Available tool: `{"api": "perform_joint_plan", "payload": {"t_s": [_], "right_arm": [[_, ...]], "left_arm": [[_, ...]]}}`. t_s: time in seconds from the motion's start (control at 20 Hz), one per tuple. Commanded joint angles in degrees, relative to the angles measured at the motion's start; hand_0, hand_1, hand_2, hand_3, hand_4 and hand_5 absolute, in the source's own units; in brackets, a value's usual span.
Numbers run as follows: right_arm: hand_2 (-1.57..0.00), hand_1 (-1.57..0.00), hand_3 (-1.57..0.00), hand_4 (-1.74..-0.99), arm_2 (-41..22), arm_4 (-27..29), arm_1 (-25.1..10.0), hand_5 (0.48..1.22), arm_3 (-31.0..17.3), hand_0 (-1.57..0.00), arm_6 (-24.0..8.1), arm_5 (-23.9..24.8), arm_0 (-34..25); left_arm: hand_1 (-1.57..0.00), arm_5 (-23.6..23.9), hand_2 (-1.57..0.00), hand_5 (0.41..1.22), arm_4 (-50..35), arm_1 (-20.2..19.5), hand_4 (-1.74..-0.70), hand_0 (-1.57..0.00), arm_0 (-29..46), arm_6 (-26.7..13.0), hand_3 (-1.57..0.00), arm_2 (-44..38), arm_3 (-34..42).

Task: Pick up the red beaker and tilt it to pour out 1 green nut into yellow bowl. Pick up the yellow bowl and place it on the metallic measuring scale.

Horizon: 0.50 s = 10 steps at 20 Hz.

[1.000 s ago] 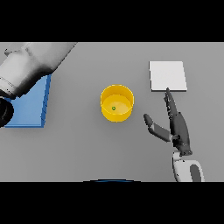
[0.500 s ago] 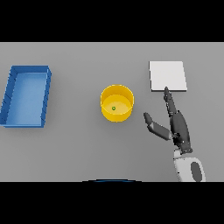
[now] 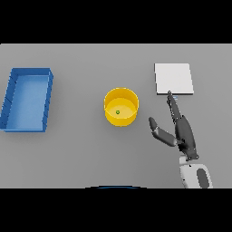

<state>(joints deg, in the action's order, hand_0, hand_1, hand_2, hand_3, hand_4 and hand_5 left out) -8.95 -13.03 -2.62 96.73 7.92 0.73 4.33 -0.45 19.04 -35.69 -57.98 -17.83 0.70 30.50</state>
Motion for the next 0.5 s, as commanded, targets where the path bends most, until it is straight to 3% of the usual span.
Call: {"api": "perform_joint_plan", "payload": {"t_s": [0.0,0.15,0.2,0.3,0.45], "right_arm": [[0.00,0.00,0.00,-1.131,0.03,0.36,0.08,0.669,-0.03,0.00,-0.03,-0.22,0.32],[0.00,0.00,0.00,-1.159,0.73,0.07,-1.22,0.677,0.26,0.00,0.76,-0.03,0.59],[0.00,0.00,0.00,-1.166,0.62,-0.33,-0.92,0.676,-0.67,0.00,-0.62,0.22,-0.47],[0.00,0.00,0.00,-1.174,0.35,-0.17,-0.83,0.676,-0.25,0.00,-0.02,-0.10,-0.29],[0.00,0.00,0.00,-1.161,0.55,0.39,-0.98,0.671,-0.21,0.00,0.37,-0.45,0.05]], "left_arm": [[-1.57,1.08,-1.57,1.221,-1.04,0.40,-1.74,-1.57,3.66,-0.61,-1.57,-0.11,3.60],[-1.57,4.00,-1.57,1.221,-4.51,2.17,-1.74,-1.57,14.40,-1.57,-1.57,-1.06,13.21],[-1.57,4.40,-1.57,1.221,-5.23,2.52,-1.74,-1.57,16.92,-3.23,-1.57,-1.26,15.80],[-1.57,5.41,-1.57,1.151,-6.24,3.27,-1.74,-1.57,21.03,-4.70,-1.57,-1.26,20.86],[-1.57,6.52,-1.57,0.984,-7.43,4.02,-1.74,-1.57,26.09,-8.19,-1.57,-1.34,26.60]]}}
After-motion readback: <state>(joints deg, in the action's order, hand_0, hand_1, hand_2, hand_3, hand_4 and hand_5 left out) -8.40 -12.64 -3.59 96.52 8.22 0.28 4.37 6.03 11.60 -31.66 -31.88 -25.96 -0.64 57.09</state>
